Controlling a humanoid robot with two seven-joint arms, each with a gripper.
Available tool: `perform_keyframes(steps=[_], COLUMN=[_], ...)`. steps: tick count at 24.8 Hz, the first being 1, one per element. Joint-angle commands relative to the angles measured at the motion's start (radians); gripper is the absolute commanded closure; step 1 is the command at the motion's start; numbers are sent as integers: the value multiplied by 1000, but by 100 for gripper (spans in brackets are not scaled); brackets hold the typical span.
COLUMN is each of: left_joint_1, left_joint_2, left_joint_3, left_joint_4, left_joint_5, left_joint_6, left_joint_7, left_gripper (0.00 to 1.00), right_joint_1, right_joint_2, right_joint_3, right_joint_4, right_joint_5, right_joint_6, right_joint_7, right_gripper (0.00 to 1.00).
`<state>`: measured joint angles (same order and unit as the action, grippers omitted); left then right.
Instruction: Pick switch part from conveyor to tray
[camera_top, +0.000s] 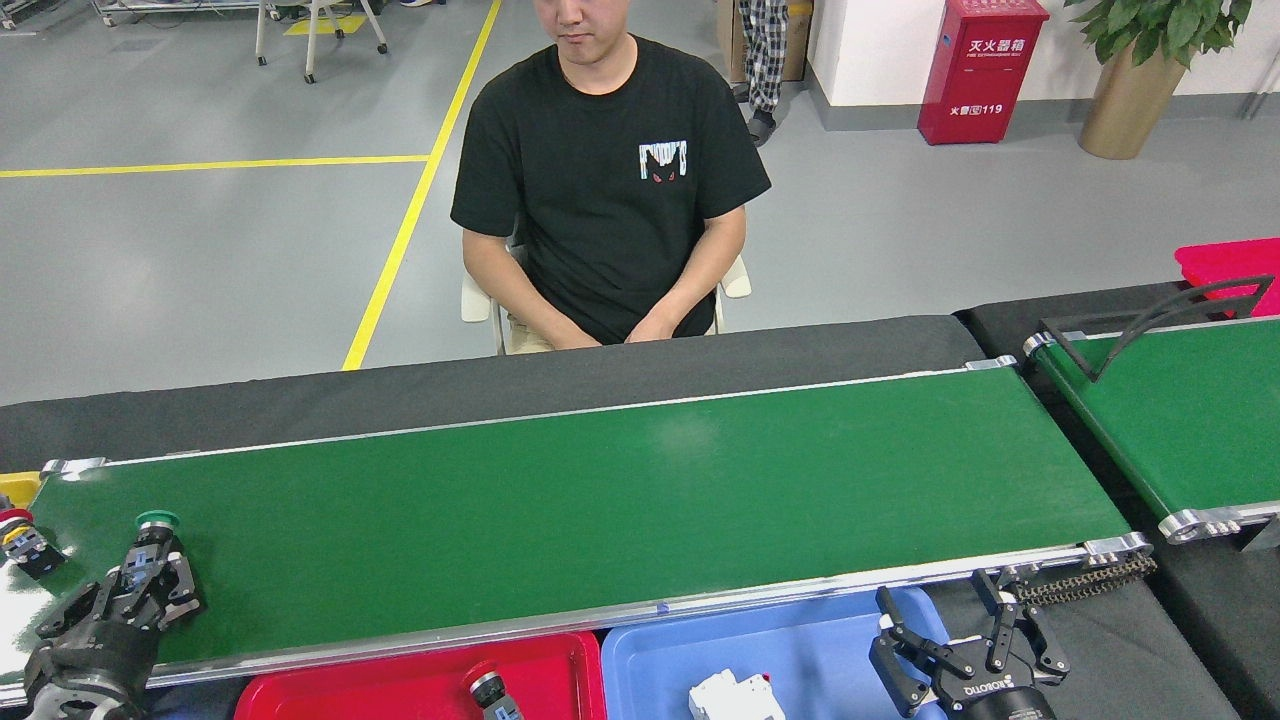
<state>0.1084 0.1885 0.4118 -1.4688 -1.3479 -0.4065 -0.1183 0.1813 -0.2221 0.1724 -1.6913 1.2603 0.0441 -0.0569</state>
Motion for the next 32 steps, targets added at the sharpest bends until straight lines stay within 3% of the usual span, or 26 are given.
perform_keyframes(steps=[1,2,4,5,7,13,18,21,28,32], left_joint_1=[103,183,280,287,295,287,272,275,258,221], left_joint_2=[-14,-37,-96,-126,-161,-169,-156,-130,-123,-67], left_joint_3=[2,2,1,-1,-8,59,248,309,283,205], left_joint_4=[-157,-232,-306,-306,-304,-303,-275,-232,-231,-225], left_joint_5=[35,53,53,53,52,55,49,49,50,49], left_joint_6=[-161,-241,-347,-351,-354,-337,-123,-104,-112,-110], left_joint_7=[2,2,0,2,2,8,12,45,69,69], left_gripper=[88,74,9,0,0,0,0,0,0,0], right_joint_1=[-10,-11,-13,-13,-13,-57,-59,-54,-31,-11], right_joint_2=[3,3,3,0,-6,1,12,10,12,12], right_joint_3=[-4,-5,-10,-10,-16,-53,-54,-60,-85,-131], right_joint_4=[-15,-16,-21,-24,-25,-25,-34,-31,-33,-33], right_joint_5=[1,1,1,-1,-5,-16,-30,-32,-33,-35], right_joint_6=[3,3,2,2,0,0,2,2,2,2], right_joint_7=[-8,-8,-12,-18,-35,-43,-38,-40,-44,-43], right_gripper=[1,1,1,1,1,1,1,1,1,1])
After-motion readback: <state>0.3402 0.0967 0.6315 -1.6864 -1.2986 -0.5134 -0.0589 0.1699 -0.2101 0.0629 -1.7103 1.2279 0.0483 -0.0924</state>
